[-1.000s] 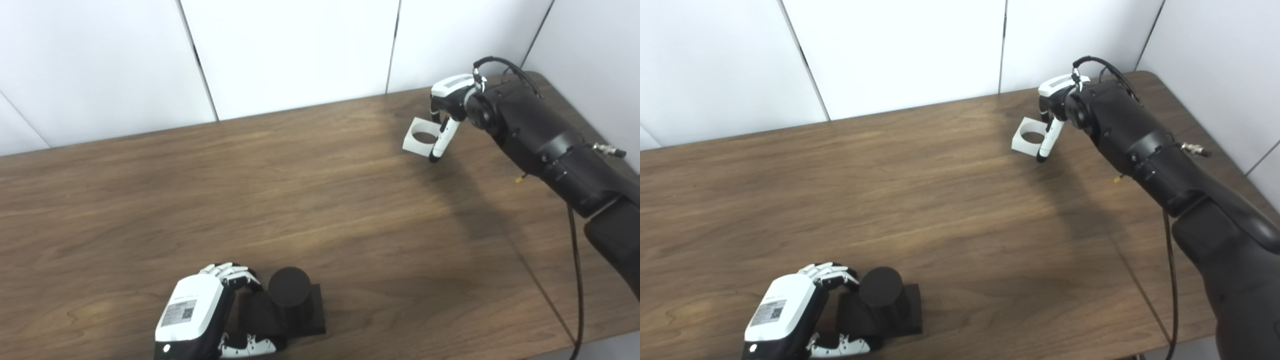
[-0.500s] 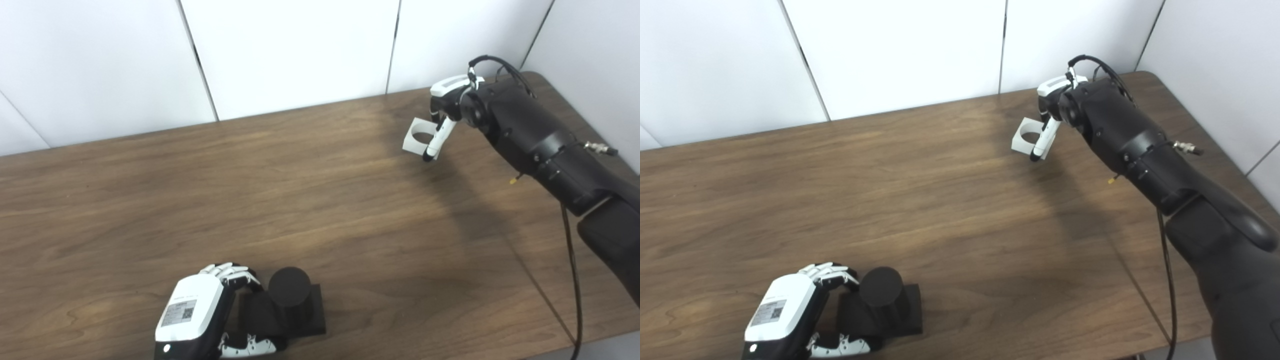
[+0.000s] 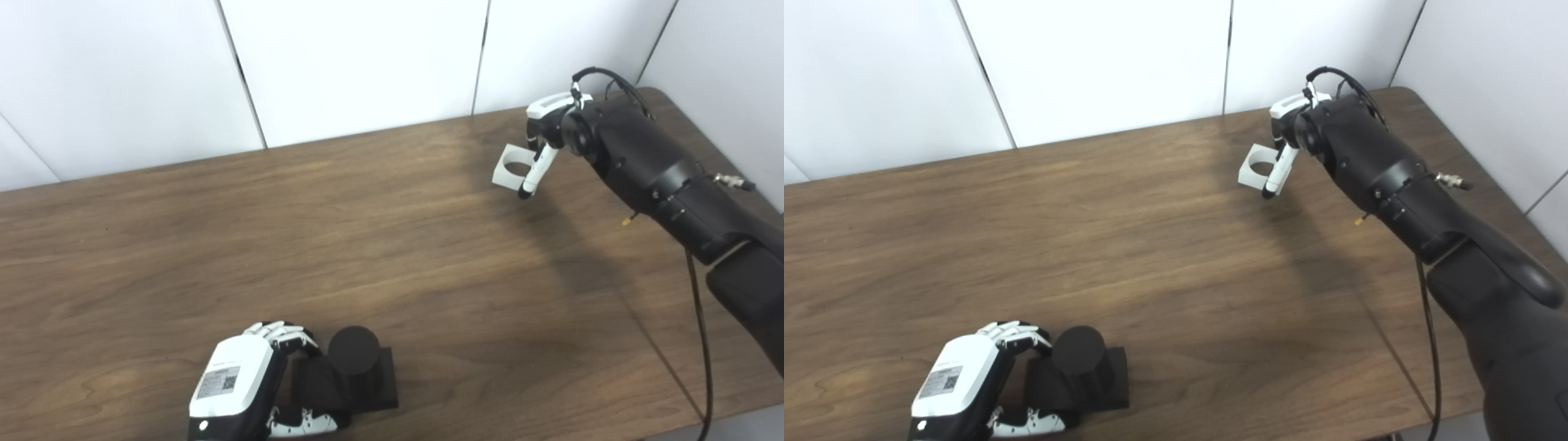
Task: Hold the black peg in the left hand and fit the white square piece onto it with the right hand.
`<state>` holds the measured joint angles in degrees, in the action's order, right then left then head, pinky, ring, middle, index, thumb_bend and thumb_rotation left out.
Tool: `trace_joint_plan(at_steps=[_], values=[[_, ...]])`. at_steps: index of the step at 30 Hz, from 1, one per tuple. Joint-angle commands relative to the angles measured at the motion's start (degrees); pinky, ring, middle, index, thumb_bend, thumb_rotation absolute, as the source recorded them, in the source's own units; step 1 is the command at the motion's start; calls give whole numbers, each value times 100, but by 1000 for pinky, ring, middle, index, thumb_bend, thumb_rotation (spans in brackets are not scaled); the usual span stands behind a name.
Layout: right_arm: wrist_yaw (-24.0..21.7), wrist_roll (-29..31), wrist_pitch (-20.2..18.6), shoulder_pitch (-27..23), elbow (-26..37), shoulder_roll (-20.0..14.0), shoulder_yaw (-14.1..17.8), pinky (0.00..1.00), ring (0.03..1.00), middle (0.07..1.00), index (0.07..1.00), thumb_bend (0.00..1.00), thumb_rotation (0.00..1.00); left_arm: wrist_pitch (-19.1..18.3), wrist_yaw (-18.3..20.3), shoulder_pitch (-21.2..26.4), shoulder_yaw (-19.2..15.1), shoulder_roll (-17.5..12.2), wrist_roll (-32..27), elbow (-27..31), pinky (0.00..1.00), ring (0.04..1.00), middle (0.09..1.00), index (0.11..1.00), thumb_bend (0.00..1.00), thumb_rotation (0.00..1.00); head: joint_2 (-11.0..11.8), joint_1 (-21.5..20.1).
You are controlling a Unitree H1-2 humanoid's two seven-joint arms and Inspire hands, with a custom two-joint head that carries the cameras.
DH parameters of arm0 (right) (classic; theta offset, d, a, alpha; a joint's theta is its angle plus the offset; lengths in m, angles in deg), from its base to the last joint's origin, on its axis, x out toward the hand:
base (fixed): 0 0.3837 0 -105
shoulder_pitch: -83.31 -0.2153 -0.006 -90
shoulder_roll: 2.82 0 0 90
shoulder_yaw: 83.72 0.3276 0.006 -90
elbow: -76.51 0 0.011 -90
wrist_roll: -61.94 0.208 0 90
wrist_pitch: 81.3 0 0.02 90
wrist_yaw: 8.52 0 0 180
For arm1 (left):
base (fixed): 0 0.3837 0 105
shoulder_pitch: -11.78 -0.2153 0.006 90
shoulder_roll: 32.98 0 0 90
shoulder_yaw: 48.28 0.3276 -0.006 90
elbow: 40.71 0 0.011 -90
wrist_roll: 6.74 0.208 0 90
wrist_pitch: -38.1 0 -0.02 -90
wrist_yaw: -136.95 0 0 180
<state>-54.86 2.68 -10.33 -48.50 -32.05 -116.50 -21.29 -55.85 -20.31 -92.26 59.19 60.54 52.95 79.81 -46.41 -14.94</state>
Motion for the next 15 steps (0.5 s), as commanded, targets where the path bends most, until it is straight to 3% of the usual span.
trace_joint_plan(at_steps=[1, 10, 13, 15], values=[[75, 63, -34, -160, 70, -2, 97, 1000, 1000, 1000, 900, 1000, 561, 11, 50, 19, 8, -33, 8, 15, 891, 839, 756, 486, 521, 51, -13, 19], [422, 45, 107, -181, -57, 68, 88, 1000, 1000, 988, 859, 1000, 556, -8, 64, 5, 8, -14, -3, 31, 895, 843, 758, 486, 521, 50, -21, -3], [634, 154, 192, -143, -45, 81, 158, 1000, 1000, 931, 729, 1000, 490, -18, 78, 5, 15, -4, 8, 35, 895, 844, 758, 486, 521, 51, -29, 2], [815, 246, 222, -109, -46, 103, 234, 984, 992, 891, 644, 970, 383, -16, 80, 1, 18, -4, 15, 41, 896, 844, 758, 486, 521, 51, -31, -2]])
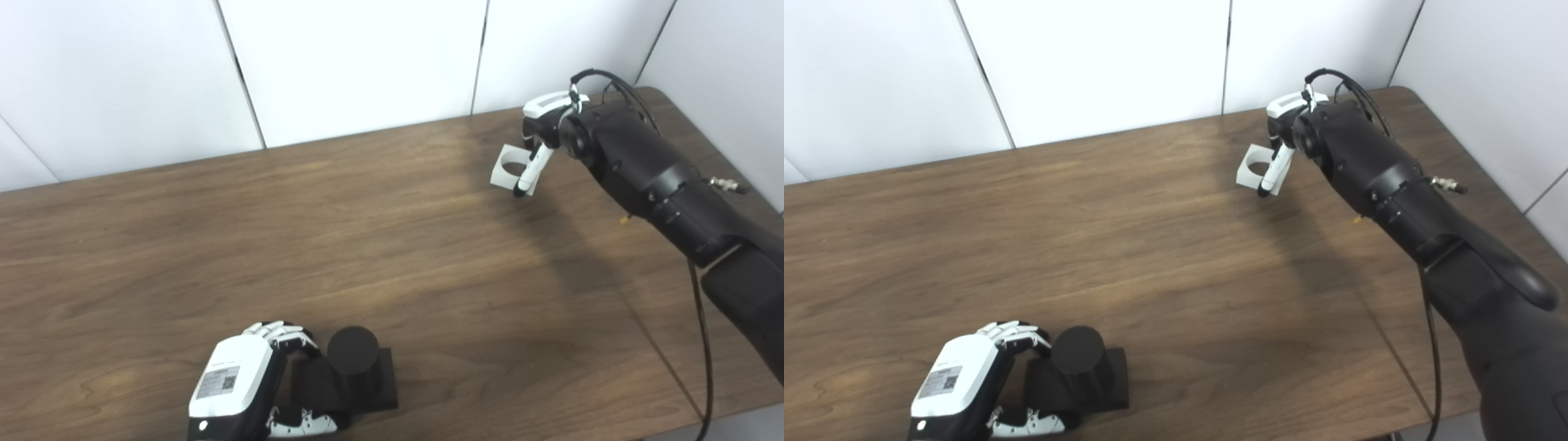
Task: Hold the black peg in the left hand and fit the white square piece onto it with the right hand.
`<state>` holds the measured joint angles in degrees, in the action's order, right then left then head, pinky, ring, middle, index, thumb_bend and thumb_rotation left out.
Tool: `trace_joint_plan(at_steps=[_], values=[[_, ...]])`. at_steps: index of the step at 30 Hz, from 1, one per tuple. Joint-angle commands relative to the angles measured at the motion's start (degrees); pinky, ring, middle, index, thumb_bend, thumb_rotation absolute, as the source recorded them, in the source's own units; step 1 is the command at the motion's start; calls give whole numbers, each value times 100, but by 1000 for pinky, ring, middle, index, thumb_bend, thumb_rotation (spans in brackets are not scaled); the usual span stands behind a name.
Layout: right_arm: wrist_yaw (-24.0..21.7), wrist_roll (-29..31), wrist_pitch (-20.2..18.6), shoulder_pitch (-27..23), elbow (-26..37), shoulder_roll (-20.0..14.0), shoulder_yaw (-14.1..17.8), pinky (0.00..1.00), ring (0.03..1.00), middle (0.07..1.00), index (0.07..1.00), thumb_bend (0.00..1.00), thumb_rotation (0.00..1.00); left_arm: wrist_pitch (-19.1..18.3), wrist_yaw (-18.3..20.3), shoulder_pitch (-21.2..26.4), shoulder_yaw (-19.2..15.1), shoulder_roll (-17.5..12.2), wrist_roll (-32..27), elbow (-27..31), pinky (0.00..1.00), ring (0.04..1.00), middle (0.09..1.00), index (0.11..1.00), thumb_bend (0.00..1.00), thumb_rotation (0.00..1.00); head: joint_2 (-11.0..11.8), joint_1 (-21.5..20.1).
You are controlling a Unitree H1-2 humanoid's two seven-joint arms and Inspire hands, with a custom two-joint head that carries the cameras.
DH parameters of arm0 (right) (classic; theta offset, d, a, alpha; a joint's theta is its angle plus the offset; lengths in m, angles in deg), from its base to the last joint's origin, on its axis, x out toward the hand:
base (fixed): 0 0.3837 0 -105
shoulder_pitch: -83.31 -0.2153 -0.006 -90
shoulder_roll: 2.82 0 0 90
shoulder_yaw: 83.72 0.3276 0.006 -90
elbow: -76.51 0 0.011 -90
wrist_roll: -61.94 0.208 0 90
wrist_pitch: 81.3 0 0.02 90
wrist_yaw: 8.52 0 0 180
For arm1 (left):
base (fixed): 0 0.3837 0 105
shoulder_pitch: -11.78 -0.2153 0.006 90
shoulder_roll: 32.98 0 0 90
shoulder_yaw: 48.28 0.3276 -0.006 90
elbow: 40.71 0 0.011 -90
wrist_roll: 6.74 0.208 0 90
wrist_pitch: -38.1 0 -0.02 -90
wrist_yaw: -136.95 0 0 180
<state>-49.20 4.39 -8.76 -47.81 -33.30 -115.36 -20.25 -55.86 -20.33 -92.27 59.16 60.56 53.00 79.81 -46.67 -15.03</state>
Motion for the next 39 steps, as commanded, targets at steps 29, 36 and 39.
trace_joint_plan(at_steps=[29, 36, 39], values=[[642, 251, 377, -49, 712, -187, 304, 910, 912, 803, 483, 524, 130, -3, 7, -6, 17, 57, 2, -18, 888, 842, 757, 486, 521, 51, 27, 32], [-41, 432, 266, -79, 1753, -270, 480, 950, 910, 789, 485, 523, 133, -26, 22, 5, -8, 62, -12, -16, 892, 845, 759, 486, 521, 51, 13, 23], [-329, 358, 238, -98, 2222, -267, 498, 988, 912, 806, 486, 524, 136, -6, -2, 13, -6, 57, 7, -50, 887, 844, 758, 486, 521, 51, 10, 33]])
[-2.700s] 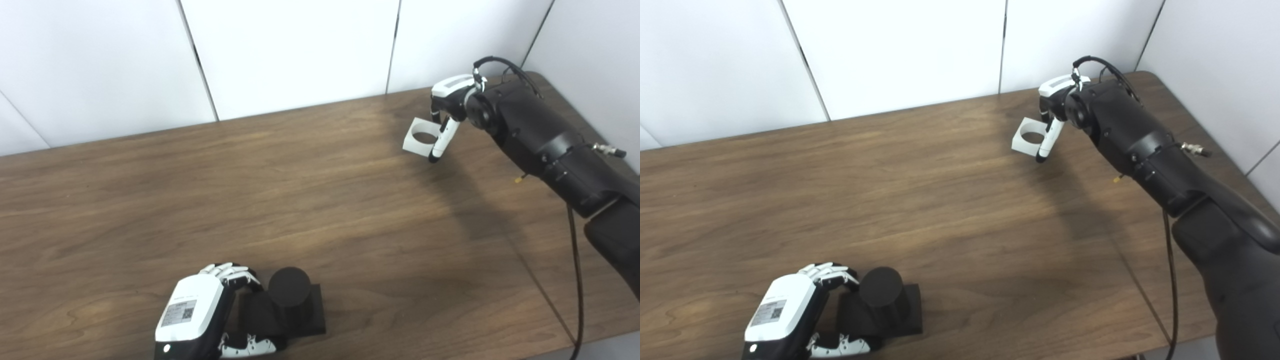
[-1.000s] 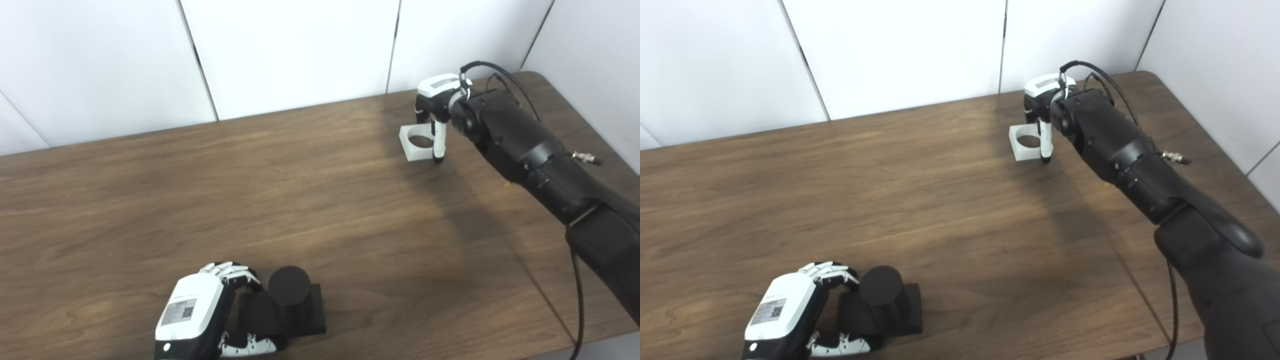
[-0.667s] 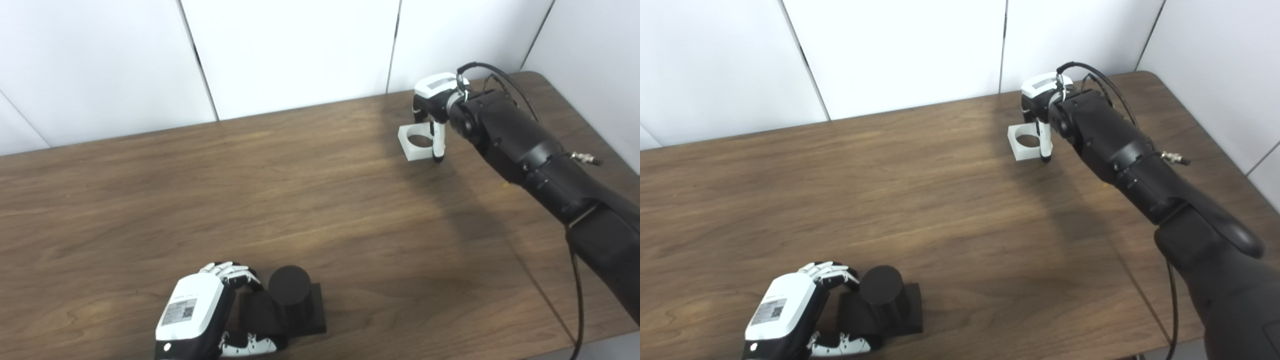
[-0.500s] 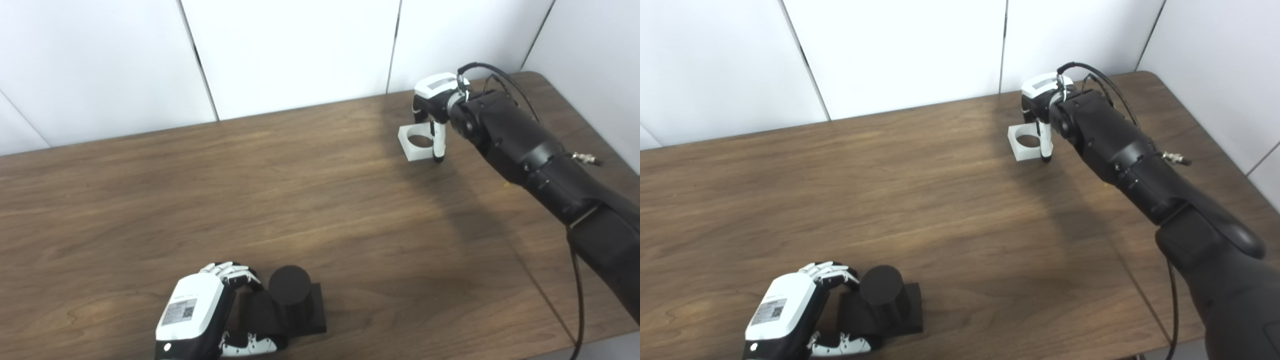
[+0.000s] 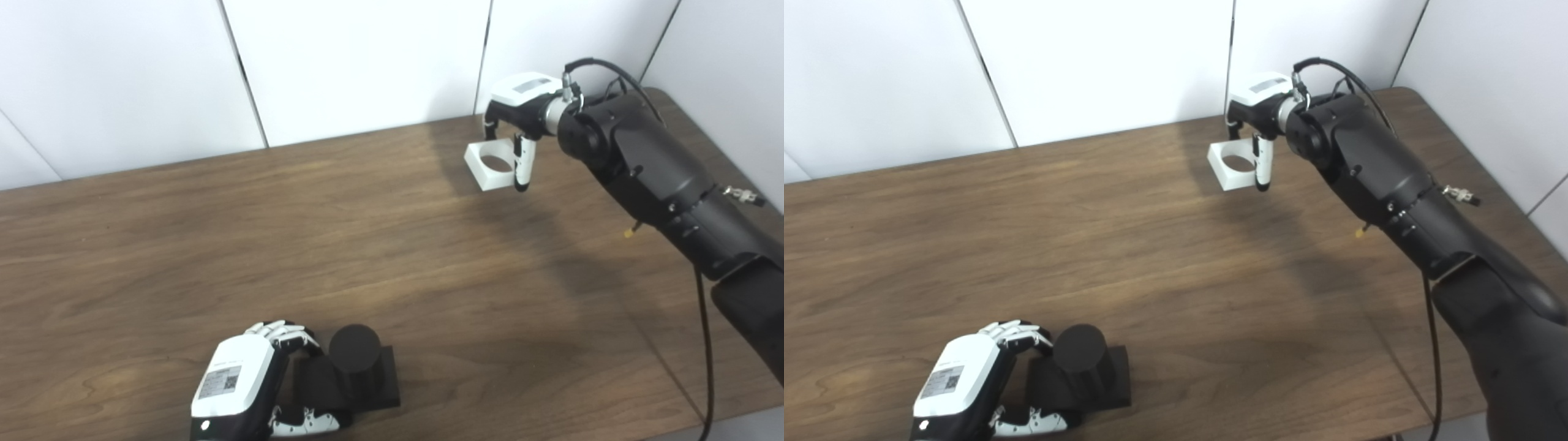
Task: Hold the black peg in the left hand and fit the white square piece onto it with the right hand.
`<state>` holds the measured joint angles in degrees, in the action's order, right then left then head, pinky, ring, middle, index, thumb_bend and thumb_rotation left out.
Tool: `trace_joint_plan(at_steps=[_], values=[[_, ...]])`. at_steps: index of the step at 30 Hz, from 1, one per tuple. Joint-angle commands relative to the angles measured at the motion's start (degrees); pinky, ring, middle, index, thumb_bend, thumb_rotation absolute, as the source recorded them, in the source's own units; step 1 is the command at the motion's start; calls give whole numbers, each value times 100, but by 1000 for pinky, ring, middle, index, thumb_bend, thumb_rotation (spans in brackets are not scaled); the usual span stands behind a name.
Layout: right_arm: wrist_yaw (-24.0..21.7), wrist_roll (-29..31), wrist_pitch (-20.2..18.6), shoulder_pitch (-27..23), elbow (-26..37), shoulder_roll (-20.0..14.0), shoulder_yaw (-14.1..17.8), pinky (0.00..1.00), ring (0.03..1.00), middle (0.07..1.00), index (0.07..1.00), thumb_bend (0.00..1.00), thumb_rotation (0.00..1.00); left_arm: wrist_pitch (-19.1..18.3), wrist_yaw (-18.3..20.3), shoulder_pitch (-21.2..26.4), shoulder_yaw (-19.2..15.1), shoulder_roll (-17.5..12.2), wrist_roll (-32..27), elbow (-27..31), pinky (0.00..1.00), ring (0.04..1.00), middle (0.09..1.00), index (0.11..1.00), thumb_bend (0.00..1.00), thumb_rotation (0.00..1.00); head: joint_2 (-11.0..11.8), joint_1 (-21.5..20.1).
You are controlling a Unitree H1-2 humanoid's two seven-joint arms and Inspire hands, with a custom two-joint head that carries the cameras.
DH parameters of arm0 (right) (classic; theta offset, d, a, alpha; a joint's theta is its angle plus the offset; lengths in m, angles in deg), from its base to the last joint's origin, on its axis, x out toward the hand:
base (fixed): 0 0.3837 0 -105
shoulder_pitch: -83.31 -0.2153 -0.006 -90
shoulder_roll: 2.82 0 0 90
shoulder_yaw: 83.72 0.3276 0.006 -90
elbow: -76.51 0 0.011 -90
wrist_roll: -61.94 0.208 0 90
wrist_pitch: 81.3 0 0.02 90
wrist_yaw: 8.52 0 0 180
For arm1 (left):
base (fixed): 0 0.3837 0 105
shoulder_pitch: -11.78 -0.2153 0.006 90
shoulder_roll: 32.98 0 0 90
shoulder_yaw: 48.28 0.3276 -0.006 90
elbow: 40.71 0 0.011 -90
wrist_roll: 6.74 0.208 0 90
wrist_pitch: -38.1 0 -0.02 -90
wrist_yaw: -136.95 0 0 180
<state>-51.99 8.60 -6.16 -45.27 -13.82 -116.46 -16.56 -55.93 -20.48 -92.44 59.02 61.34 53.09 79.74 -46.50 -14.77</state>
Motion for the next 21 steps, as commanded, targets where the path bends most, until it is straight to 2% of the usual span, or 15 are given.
trace_joint_plan(at_steps=[1, 12, 21], values=[[-120, -76, -17, -351, 424, -148, 144, 994, 914, 809, 486, 524, 136, 5, 8, 32, 13, -19, 11, -55, 886, 844, 759, 486, 521, 51, -16, 29], [-572, 138, 230, -130, 2050, 66, 226, 1000, 945, 839, 485, 525, 138, -2, -96, 33, 97, 75, 69, -154, 889, 843, 760, 486, 521, 51, -59, 148], [-1297, 361, 226, -15, 3332, 533, 202, 1000, 952, 839, 485, 525, 138, -74, -213, 56, 170, 276, 140, -343, 887, 844, 758, 486, 521, 50, -162, 351]])
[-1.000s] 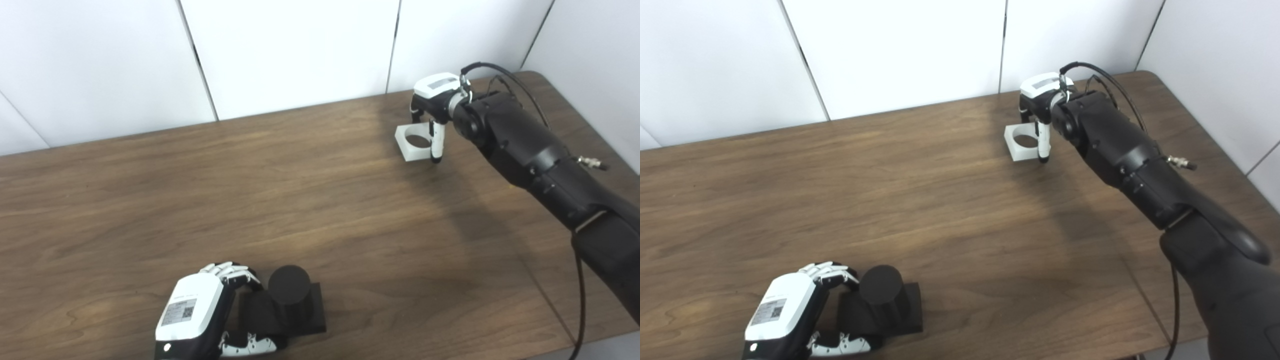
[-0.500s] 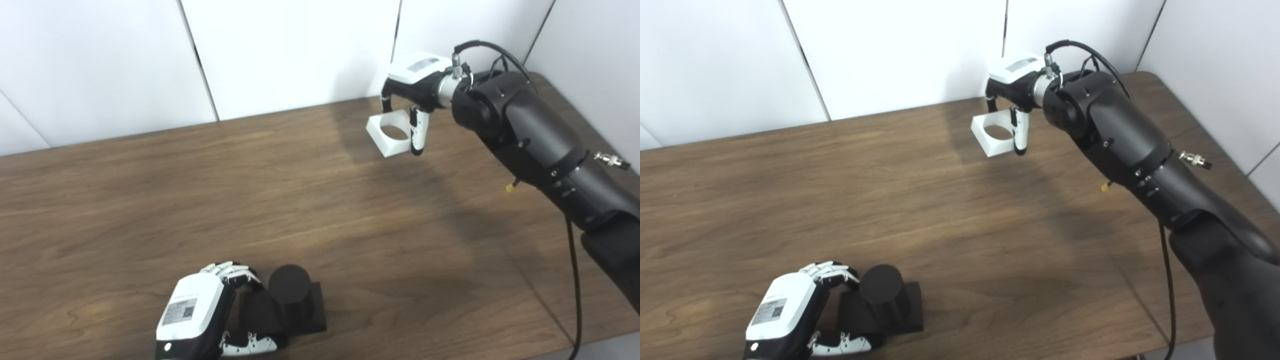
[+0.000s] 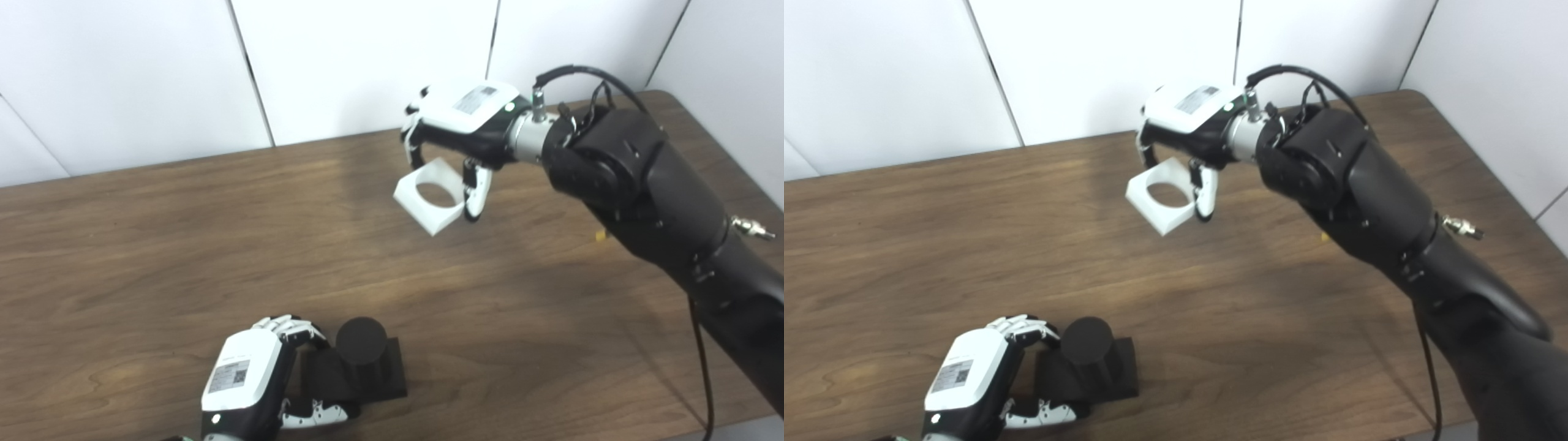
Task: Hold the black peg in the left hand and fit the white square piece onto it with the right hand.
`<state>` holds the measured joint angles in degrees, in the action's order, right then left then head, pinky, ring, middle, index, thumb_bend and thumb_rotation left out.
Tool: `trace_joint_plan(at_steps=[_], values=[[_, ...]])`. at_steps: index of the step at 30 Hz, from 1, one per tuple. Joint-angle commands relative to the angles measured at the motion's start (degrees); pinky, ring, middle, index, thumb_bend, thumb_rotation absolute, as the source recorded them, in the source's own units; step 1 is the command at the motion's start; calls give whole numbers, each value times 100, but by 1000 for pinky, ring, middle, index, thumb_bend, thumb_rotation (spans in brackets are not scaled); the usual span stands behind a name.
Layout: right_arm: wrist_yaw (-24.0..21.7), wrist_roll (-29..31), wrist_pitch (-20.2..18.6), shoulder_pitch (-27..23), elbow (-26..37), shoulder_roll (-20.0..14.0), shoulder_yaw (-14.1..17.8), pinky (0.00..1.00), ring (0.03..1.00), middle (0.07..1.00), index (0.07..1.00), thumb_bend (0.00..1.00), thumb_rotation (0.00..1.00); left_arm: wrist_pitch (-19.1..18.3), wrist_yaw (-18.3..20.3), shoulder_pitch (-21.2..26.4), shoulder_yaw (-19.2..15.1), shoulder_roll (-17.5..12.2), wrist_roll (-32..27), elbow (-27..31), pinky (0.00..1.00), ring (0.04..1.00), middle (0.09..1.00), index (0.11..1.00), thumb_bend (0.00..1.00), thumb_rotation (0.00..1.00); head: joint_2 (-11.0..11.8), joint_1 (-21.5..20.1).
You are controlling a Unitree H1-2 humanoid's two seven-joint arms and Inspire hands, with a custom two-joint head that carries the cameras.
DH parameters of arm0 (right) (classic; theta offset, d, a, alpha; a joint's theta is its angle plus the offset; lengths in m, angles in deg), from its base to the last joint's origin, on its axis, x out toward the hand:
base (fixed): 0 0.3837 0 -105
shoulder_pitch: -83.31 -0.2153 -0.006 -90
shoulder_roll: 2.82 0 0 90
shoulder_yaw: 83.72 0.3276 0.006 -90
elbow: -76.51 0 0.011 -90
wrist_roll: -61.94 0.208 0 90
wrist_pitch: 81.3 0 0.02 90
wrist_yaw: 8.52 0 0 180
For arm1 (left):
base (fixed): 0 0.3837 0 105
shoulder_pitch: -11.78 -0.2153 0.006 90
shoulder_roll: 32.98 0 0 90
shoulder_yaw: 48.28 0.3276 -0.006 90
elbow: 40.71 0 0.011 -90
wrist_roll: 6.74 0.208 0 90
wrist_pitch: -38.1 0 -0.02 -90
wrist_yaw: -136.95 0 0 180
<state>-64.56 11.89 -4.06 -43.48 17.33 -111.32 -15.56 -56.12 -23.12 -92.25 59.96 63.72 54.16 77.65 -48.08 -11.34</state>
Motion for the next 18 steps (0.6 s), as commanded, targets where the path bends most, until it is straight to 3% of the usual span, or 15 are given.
trace_joint_plan(at_steps=[1, 10, 18], values=[[-117, 57, -4, -172, 350, 107, 84, 1000, 953, 842, 485, 525, 138, -72, 37, 43, 80, 60, 38, -184, 887, 844, 759, 486, 521, 50, -20, 43], [-656, 181, 54, -49, 986, 653, -44, 1000, 942, 830, 483, 526, 140, -248, -164, 88, 194, 191, 172, -465, 887, 846, 765, 486, 521, 49, -135, 259], [-1100, 342, 57, -55, 1300, 837, -142, 1000, 951, 825, 483, 526, 139, -400, -246, 159, 338, 238, 264, -526, 893, 845, 764, 487, 521, 50, -195, 307]])
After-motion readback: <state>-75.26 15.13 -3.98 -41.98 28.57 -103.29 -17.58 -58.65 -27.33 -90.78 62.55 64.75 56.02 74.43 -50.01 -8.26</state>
